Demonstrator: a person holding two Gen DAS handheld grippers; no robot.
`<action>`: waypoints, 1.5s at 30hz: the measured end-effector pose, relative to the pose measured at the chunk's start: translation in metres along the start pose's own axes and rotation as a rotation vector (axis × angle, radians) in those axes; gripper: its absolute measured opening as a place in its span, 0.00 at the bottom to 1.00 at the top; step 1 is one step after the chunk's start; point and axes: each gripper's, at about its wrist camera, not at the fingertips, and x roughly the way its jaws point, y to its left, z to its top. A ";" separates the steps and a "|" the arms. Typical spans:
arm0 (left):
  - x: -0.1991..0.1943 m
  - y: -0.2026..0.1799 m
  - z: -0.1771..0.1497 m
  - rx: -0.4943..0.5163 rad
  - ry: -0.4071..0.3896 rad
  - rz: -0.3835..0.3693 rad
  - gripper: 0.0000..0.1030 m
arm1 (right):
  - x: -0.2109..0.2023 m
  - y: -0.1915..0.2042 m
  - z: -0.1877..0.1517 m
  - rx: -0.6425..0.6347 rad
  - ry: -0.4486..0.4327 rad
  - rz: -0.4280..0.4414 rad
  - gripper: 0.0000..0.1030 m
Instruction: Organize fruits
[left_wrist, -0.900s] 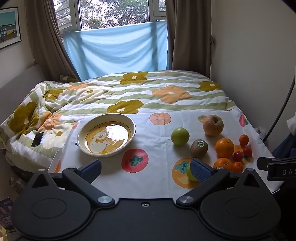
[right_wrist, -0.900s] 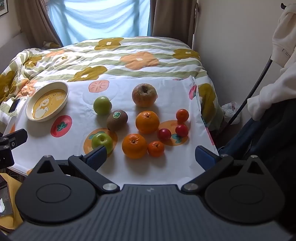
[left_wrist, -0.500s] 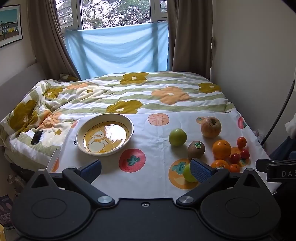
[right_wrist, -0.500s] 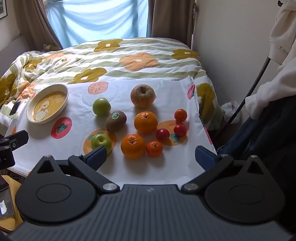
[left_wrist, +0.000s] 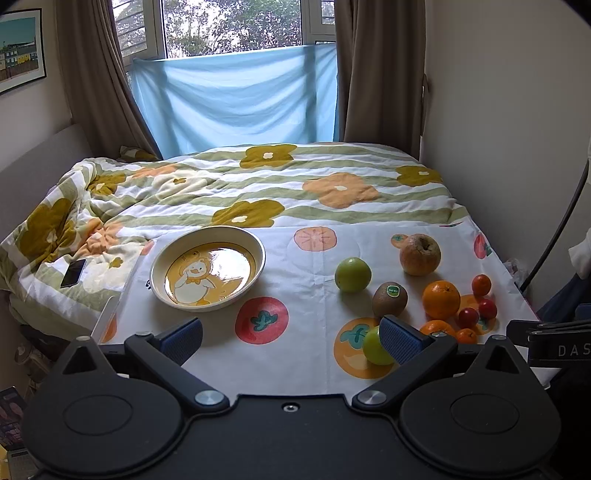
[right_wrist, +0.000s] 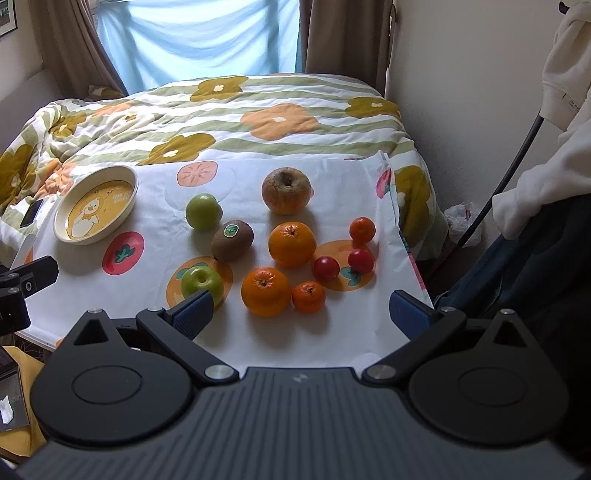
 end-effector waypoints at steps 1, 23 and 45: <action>0.000 -0.001 0.001 0.002 0.000 0.004 1.00 | 0.000 0.000 0.000 0.002 0.000 0.000 1.00; 0.002 -0.006 0.005 0.004 -0.001 0.013 1.00 | 0.006 0.004 0.000 -0.005 0.002 0.002 1.00; 0.003 -0.007 0.006 0.003 -0.004 0.012 1.00 | 0.009 0.004 0.001 -0.003 0.007 0.006 1.00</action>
